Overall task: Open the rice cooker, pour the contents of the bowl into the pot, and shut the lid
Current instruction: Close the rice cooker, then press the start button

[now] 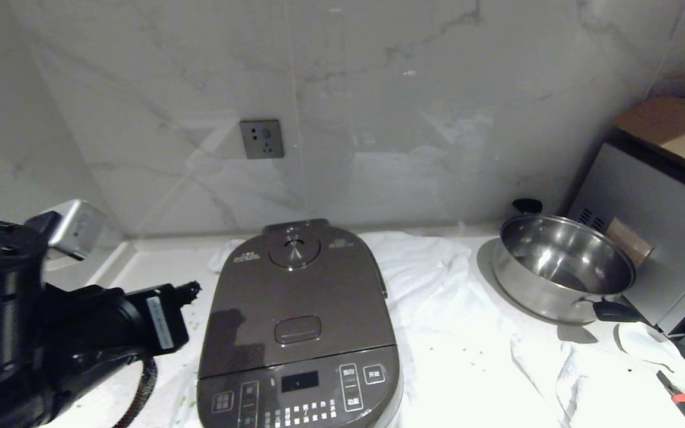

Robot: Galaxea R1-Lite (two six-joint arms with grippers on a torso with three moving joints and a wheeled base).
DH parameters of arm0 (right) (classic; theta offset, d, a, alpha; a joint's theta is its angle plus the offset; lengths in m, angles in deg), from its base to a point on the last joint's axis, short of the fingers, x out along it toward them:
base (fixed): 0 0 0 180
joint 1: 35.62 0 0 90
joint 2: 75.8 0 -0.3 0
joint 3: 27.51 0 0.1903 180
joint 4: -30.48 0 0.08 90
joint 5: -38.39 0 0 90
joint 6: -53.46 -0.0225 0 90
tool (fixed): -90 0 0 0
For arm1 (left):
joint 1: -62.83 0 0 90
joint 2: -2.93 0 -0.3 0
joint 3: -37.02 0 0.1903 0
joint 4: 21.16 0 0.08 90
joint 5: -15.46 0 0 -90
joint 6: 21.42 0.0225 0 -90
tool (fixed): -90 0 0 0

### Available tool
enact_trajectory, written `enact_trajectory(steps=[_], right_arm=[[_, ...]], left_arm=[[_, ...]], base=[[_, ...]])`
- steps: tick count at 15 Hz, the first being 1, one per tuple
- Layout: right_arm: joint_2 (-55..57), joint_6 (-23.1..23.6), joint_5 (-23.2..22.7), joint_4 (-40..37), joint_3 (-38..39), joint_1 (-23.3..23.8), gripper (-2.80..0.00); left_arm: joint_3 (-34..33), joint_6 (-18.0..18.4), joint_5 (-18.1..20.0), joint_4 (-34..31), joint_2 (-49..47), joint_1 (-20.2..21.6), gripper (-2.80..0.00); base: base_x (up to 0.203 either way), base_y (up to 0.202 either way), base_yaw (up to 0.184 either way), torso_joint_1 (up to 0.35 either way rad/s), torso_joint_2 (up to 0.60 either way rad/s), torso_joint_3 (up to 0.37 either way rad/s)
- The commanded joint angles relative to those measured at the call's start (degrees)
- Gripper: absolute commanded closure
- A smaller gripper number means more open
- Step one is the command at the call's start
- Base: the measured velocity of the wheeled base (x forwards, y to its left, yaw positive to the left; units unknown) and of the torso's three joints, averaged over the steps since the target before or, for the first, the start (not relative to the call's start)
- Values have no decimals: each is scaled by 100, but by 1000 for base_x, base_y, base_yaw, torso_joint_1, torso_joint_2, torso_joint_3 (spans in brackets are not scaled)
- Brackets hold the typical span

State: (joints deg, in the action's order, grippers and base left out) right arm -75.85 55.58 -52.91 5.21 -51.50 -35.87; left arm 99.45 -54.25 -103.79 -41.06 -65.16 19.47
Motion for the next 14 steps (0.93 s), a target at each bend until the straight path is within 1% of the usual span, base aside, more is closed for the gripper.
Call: enact_trajectory(steps=[1, 2, 4, 6, 7, 10, 13, 14], right_arm=[[5, 16, -3, -3, 1, -2, 0], [-4, 16, -3, -3, 1, -2, 0], [5, 10, -3, -3, 1, -2, 0], [-4, 13, -3, -3, 1, -2, 0], [5, 8, -3, -3, 1, -2, 0], [5, 16, -3, -12, -8, -2, 0], [5, 16, -3, -12, 0, -2, 0], [5, 16, -3, -12, -8, -2, 0]], left_arm=[[-204, 394, -22, -11, 1048, 378, 0], [-344, 660, -19, -15, 1393, 647, 0], [-659, 1306, -2, -20, 2113, 1226, 0], [-869, 1924, -13, -113, 2764, 1565, 0], [-908, 2119, -23, -232, 3067, 1767, 0], [-994, 2433, -23, -640, 3775, 2670, 0], [-1177, 3066, -28, -729, 4563, 3440, 0], [-1221, 3382, -26, -731, 4806, 3655, 0]], base=[[0, 0, 0, 0, 0, 0], [0, 0, 0, 0, 0, 0], [0, 0, 0, 0, 0, 0], [0, 0, 0, 0, 0, 0], [0, 0, 0, 0, 0, 0], [0, 0, 0, 0, 0, 0], [0, 0, 0, 0, 0, 0], [0, 0, 0, 0, 0, 0]])
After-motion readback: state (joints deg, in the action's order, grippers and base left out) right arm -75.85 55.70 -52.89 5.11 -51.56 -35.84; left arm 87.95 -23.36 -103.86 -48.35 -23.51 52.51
